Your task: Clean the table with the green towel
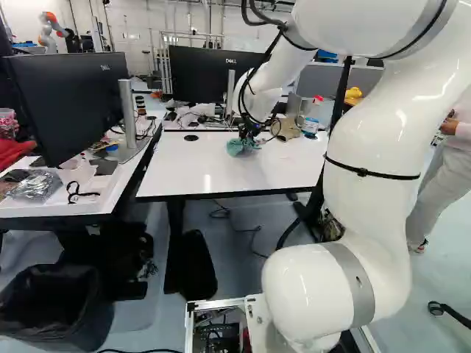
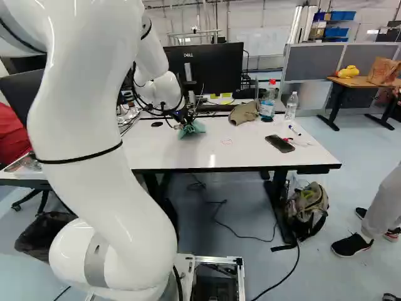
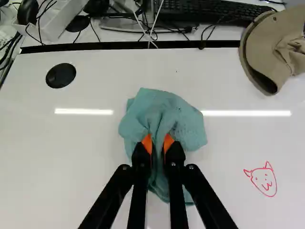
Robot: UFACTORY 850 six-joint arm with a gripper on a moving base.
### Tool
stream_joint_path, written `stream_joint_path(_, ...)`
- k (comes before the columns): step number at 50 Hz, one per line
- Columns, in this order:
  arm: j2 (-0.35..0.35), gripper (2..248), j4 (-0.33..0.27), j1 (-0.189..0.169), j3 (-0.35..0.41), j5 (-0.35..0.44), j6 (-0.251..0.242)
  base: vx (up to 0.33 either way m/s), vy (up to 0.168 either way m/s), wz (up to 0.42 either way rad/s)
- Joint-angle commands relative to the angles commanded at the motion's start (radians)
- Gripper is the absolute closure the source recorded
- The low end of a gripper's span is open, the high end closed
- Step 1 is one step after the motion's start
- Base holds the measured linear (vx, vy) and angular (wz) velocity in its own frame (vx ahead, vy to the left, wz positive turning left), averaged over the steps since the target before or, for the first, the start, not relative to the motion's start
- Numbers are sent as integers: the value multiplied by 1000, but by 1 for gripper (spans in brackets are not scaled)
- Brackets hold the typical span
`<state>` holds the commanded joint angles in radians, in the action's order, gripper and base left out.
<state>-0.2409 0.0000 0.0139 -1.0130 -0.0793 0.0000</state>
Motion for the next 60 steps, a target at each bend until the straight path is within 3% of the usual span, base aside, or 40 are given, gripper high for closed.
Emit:
stream_joint_path(31, -67, 204, 0, -43, -156, 0, 0, 0, 0, 0)
stream_joint_path(60, -203, 204, 0, -62, -322, 0, 0, 0, 0, 0)
